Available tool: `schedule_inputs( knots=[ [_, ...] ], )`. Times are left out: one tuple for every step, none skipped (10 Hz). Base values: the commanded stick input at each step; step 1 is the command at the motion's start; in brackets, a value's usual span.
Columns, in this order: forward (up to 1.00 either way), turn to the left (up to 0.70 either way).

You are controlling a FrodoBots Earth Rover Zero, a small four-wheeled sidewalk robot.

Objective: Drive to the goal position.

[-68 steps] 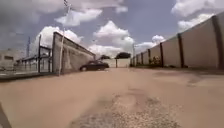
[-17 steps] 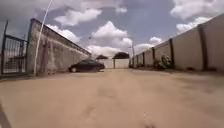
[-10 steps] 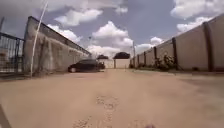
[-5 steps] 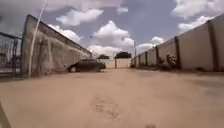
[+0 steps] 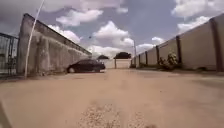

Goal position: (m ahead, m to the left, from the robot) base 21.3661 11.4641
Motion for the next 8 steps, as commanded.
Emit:
schedule_inputs(
  knots=[
    [0.60,-0.15],
    [0.60,-0.15],
    [0.60,-0.15],
    [0.60,-0.15],
    [0.60,-0.15],
    [0.60,-0.15],
    [0.60,-0.15],
    [0.60,-0.15]
  ],
)
